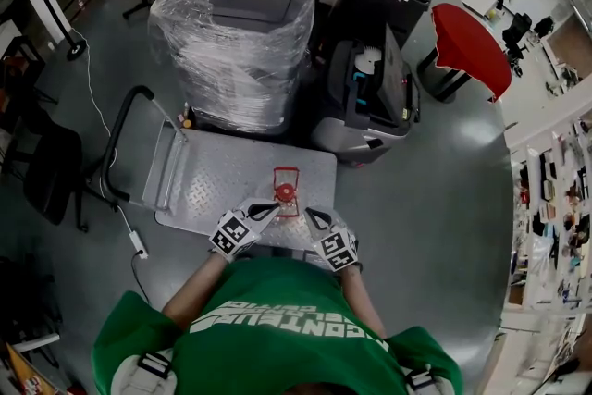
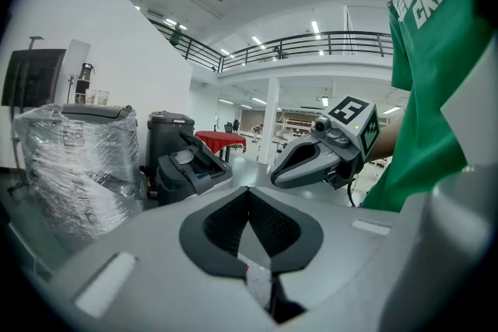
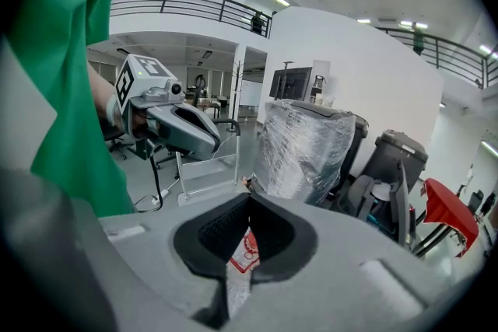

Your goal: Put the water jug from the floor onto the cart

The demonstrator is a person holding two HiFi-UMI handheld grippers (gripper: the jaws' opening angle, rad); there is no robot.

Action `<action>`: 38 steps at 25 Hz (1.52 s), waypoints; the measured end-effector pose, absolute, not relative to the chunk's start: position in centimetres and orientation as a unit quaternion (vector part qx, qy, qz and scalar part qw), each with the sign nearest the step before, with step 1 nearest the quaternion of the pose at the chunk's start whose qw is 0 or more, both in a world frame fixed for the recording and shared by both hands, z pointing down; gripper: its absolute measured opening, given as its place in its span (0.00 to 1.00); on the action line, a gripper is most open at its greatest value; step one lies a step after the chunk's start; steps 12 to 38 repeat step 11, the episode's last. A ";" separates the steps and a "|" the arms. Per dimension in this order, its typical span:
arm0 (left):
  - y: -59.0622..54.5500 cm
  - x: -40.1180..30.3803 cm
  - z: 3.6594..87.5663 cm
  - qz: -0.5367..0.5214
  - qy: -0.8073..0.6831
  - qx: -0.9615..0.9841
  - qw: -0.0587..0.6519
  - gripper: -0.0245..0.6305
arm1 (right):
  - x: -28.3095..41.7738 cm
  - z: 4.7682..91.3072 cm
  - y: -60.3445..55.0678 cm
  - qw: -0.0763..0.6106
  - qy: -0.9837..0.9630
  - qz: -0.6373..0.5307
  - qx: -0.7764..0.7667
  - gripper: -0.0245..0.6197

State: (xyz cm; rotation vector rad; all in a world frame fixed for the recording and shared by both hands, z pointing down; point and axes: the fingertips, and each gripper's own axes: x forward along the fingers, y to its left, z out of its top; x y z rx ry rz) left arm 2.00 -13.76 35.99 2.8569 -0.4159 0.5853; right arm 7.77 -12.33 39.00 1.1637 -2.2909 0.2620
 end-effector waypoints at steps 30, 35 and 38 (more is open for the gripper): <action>-13.4 2.9 35.9 0.198 -0.138 0.965 0.108 0.05 | 8.5 39.8 -12.0 0.279 -0.853 0.107 0.429 0.03; -13.4 2.9 35.9 0.198 -0.138 0.965 0.108 0.05 | 8.5 39.8 -12.0 0.279 -0.853 0.107 0.429 0.03; -13.4 2.9 35.9 0.198 -0.138 0.965 0.108 0.05 | 8.5 39.8 -12.0 0.279 -0.853 0.107 0.429 0.03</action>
